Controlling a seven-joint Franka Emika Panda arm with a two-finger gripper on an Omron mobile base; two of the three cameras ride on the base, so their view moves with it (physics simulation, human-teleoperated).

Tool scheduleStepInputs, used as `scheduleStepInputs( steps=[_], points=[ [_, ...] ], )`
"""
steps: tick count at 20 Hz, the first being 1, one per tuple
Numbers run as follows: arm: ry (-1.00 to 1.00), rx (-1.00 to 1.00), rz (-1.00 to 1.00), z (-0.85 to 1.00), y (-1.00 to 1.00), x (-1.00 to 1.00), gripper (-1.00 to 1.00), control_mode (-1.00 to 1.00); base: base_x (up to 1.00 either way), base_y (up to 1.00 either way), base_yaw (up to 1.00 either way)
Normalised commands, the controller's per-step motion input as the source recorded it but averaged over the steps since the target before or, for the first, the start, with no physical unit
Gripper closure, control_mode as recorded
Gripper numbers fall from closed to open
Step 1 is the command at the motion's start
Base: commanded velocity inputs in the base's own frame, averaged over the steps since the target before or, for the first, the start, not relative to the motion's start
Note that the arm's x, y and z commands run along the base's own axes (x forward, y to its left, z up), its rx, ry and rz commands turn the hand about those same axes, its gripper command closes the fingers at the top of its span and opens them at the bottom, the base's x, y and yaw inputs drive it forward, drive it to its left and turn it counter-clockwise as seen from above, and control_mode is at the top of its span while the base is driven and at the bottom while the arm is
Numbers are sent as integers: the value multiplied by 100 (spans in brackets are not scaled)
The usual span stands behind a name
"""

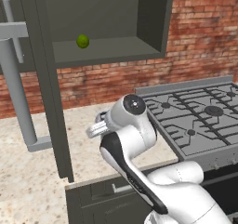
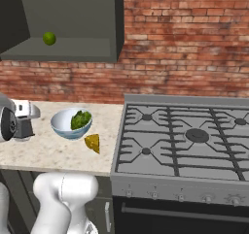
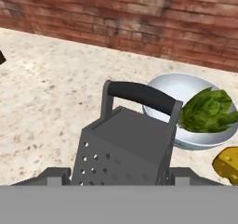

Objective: Pick the cheese from the fridge and the cheese grater from the cabinet and place them next to the salad bowl.

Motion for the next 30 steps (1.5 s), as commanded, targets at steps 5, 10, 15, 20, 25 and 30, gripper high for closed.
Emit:
scheduleStepInputs(
  steps=[5, 10, 15, 20, 25, 30],
  points=[
    [-15, 0, 10, -12, 17, 1, 100, -100, 0, 0, 0],
    [-22, 0, 7, -17, 8, 0, 100, -100, 0, 0, 0],
    [-5, 0, 3, -5, -3, 12, 100, -100, 0, 0, 0],
    [1, 0, 0, 0, -2, 8, 100, -100, 0, 0, 0],
    [0, 0, 0, -28, 2, 7, 100, -100, 0, 0, 0],
    [0, 0, 0, -36, 12, 4, 100, -100, 0, 0, 0]
  ],
)
